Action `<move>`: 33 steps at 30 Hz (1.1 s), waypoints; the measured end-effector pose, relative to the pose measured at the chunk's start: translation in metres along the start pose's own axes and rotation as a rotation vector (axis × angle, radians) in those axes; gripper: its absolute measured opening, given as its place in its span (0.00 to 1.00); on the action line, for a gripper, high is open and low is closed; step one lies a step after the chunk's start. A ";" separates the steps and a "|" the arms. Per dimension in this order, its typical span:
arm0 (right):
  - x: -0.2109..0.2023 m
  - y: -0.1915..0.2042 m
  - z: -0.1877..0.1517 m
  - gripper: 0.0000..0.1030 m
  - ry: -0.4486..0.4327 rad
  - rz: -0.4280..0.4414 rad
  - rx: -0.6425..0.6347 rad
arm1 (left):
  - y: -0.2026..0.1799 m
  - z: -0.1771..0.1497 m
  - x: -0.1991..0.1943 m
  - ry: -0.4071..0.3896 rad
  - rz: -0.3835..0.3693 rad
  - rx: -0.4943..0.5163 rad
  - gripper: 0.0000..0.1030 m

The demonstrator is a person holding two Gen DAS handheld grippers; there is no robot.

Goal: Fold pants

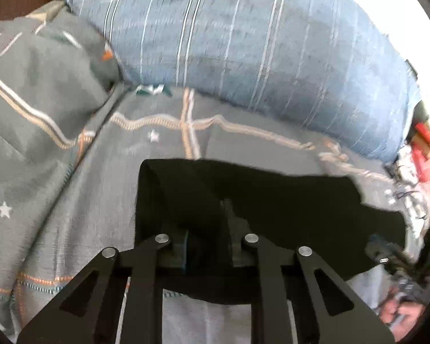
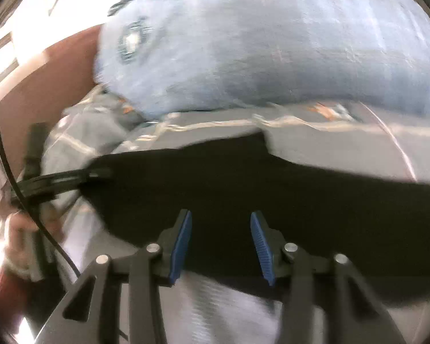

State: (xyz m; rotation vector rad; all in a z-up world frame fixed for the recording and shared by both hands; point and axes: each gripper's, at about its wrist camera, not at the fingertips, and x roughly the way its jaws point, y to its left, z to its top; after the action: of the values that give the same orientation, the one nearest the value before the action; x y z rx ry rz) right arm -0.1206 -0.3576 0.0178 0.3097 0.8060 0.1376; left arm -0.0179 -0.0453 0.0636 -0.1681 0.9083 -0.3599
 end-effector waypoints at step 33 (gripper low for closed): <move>0.074 0.009 0.093 0.07 0.011 -0.056 -0.033 | 0.032 -0.009 0.029 0.042 0.146 0.011 0.26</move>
State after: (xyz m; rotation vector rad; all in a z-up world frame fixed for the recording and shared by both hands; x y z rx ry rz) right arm -0.0025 -0.3517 0.0302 0.2553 0.8214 0.1002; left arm -0.0011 -0.0267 0.0276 -0.0838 0.9541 -0.2338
